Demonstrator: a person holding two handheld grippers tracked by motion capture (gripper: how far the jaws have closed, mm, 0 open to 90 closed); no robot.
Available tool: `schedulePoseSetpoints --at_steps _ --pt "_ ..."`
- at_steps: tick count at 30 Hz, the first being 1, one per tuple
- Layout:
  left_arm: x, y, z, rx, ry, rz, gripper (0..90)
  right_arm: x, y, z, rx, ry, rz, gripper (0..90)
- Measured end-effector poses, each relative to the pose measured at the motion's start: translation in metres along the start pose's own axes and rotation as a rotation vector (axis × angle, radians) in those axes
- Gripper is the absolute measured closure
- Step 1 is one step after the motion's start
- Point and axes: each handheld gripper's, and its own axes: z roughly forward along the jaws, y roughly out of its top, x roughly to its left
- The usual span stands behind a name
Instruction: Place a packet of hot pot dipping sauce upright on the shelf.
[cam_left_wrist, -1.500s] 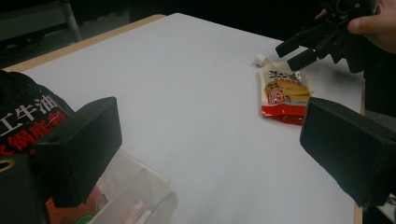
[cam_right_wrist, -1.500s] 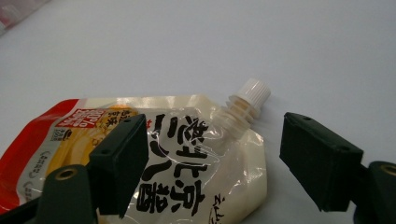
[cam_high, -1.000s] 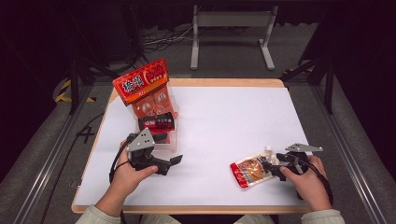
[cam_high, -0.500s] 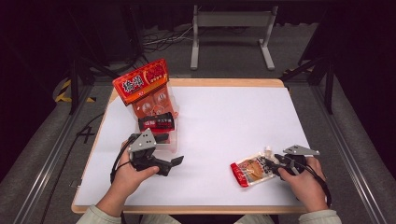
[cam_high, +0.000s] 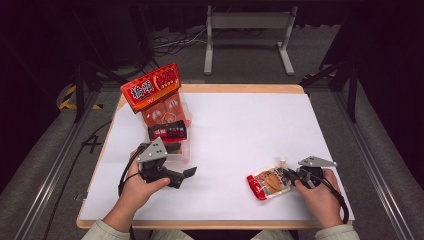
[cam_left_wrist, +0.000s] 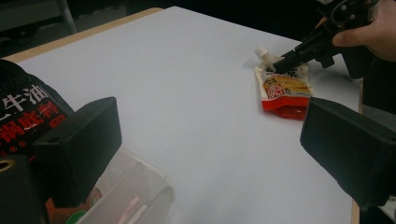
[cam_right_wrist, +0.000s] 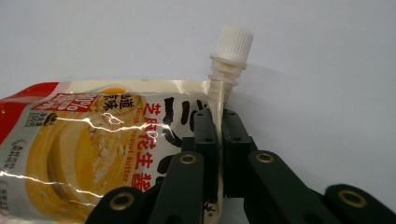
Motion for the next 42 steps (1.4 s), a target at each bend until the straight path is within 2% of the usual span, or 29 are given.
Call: schedulePoseSetpoints --at_steps 5,8,11,15,22,28,30,32,35,42 --pt "0.001 0.0 -0.003 -0.007 0.003 -0.007 6.5 -0.002 0.007 -0.006 -0.028 0.038 0.022 88.5" --pt "0.001 0.0 -0.003 -0.007 0.002 -0.009 6.6 -0.002 0.013 -0.014 -0.076 0.069 0.029 88.5" --pt "0.002 0.001 -0.004 -0.004 0.0 -0.003 6.6 0.0 0.023 -0.027 -0.136 0.124 0.042 88.6" --pt "0.002 0.004 -0.003 -0.005 -0.006 0.0 6.8 0.007 0.035 -0.044 -0.189 0.145 0.012 88.6" --pt "0.002 0.004 -0.004 -0.004 -0.006 -0.002 6.8 0.017 0.053 -0.063 -0.261 0.179 -0.04 88.7" --pt "0.001 0.005 -0.005 -0.004 -0.009 0.004 6.9 0.025 0.068 -0.073 -0.283 0.192 -0.088 88.7" --pt "0.0 0.006 -0.005 -0.005 -0.014 0.009 7.1 0.026 0.075 -0.076 -0.3 0.224 -0.105 88.7" --pt "-0.001 0.006 -0.006 -0.003 -0.016 0.014 7.1 0.027 0.078 -0.077 -0.306 0.233 -0.114 88.7" --pt "-0.002 0.006 -0.006 -0.008 -0.015 0.01 7.2 0.031 0.088 -0.08 -0.315 0.283 -0.118 88.7" --pt "-0.002 0.006 -0.011 -0.023 -0.023 -0.002 8.4 0.047 0.109 -0.082 -0.312 0.34 -0.183 88.6"
